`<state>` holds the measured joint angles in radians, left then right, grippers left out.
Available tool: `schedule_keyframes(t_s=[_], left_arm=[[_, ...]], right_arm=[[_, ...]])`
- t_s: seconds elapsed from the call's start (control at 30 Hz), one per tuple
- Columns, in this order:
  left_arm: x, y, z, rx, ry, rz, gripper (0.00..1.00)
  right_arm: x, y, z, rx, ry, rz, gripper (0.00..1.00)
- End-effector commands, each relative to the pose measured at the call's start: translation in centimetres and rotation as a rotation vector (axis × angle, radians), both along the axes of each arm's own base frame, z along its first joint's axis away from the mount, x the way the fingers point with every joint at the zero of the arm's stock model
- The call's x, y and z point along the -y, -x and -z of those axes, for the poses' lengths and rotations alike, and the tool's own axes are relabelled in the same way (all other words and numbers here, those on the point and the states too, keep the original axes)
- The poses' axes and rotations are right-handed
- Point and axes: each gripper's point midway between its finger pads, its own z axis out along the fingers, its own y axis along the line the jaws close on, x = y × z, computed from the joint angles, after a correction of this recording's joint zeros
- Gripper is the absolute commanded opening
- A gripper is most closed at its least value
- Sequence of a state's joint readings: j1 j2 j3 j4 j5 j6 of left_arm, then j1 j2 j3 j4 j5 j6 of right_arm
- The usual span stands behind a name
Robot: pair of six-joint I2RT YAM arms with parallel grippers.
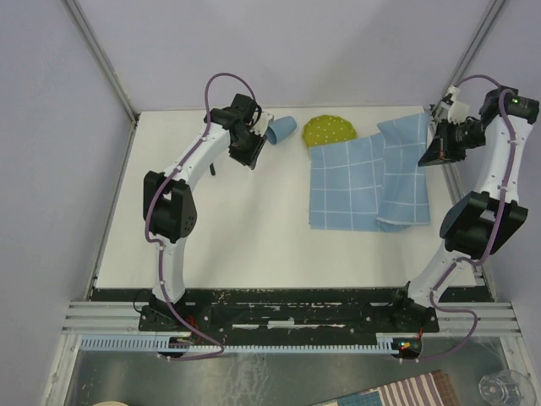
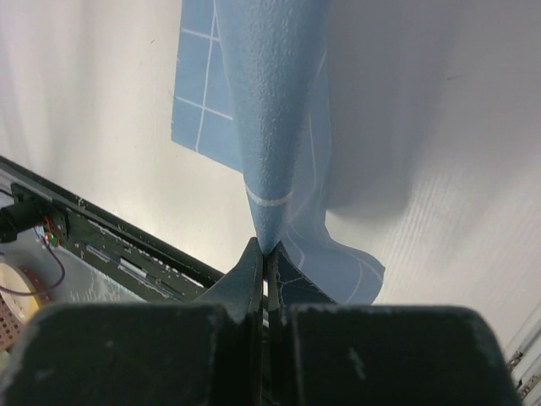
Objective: Set the dinner table for one person
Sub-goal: Flatten out the napkin at the center of the board.
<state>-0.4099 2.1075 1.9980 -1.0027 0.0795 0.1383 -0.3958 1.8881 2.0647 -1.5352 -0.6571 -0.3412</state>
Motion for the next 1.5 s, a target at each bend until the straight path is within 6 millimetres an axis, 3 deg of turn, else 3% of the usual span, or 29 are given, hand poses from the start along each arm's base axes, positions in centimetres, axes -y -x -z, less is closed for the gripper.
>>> schedule_keyframes(t_s=[0.0,0.27,0.4,0.57,0.73,0.83,1.0,1.03,1.13,1.3,1.37,1.47], left_arm=[[-0.4,-0.6,-4.3,0.106,0.018,0.034,0.41],[-0.2,-0.5,-4.5,0.103,0.028,0.027,0.41],[-0.1,-0.5,-4.7,0.102,0.033,0.026,0.41],[-0.1,-0.4,-5.0,0.103,0.034,0.021,0.41],[-0.2,-0.1,-4.9,0.088,0.034,0.014,0.41],[0.1,0.1,-4.7,0.074,0.046,0.019,0.41],[0.1,-0.3,-5.1,0.09,0.04,0.026,0.41],[-0.1,-0.6,-5.6,0.109,0.034,0.028,0.41],[0.0,-2.2,-9.0,0.215,0.038,0.041,0.42],[0.0,-4.0,-15.8,0.423,0.071,0.043,0.48],[0.1,-4.1,-18.6,0.507,0.109,0.043,0.51],[1.4,-2.6,-21.8,0.57,0.218,0.09,0.57]], right_arm=[[2.7,-0.1,-4.9,0.169,0.002,0.093,0.02],[7.7,-0.3,-10.4,0.344,0.026,0.253,0.02],[8.6,-1.2,-14.7,0.476,-0.01,0.321,0.02],[6.3,-1.3,-18.7,0.607,-0.115,0.246,0.02],[1.9,-1.5,-21.3,0.649,-0.352,0.088,0.02],[-3.2,-2.3,-20.4,0.621,-0.36,-0.058,0.02],[-11.7,-3.9,-16.4,0.484,-0.408,-0.274,0.02],[-12.6,-4.1,-15.7,0.467,-0.406,-0.297,0.02],[-14.4,-4.9,-14.2,0.439,-0.427,-0.331,0.02],[-15.1,-6.5,-11.7,0.385,-0.431,-0.304,0.02],[-15.2,-6.7,-10.6,0.361,-0.413,-0.301,0.02],[-15.4,-6.9,-9.2,0.339,-0.377,-0.298,0.02]])
